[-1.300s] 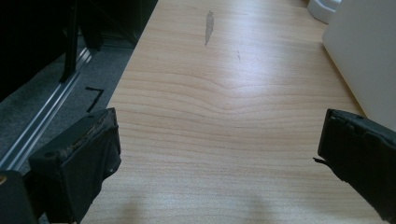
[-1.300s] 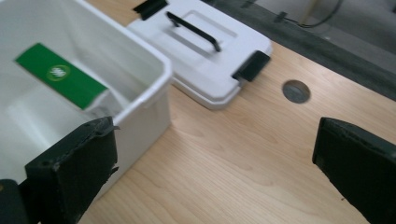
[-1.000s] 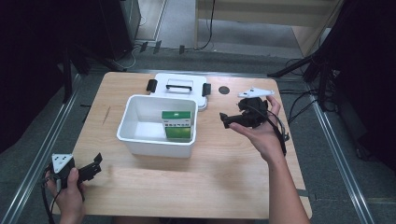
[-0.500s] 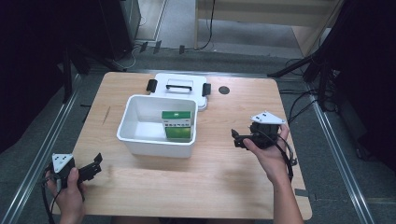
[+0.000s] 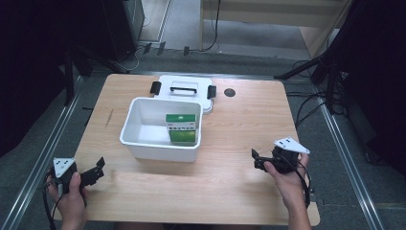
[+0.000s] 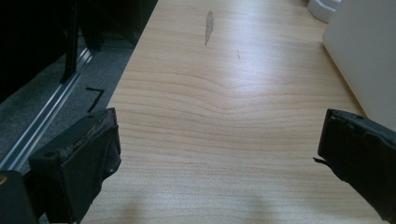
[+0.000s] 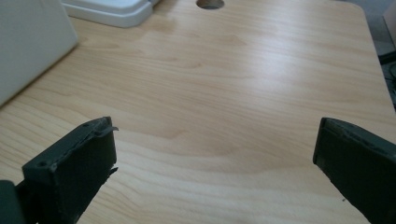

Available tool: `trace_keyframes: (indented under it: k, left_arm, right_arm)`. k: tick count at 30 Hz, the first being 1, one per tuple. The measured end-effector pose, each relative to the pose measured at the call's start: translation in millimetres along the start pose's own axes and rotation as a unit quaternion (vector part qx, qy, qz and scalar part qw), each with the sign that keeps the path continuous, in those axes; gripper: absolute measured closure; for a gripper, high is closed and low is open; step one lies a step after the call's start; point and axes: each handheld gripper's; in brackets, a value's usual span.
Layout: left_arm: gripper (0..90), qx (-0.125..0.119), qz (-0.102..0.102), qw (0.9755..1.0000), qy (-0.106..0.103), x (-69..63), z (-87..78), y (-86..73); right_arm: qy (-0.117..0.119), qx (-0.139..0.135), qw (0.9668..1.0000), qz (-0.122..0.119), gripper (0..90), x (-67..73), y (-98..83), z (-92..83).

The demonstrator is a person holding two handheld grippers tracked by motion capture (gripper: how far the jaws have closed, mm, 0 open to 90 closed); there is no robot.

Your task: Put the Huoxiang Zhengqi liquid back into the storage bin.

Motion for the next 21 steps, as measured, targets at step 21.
trace_keyframes:
  k: [21]
  left_arm:
    - [0.0,-0.004,0.003,1.0000,0.001,-0.8,-0.6,-0.4]
  right_arm:
    - [-0.036,-0.026,0.9962,0.074,0.0,-58.5,-69.7,-41.0]
Point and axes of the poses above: each handheld gripper's, and its own axes: z roughly forward along the jaws, y roughly out of its top, x roughly to its left, and after that the axes turned 3 degrees about z, right-handed
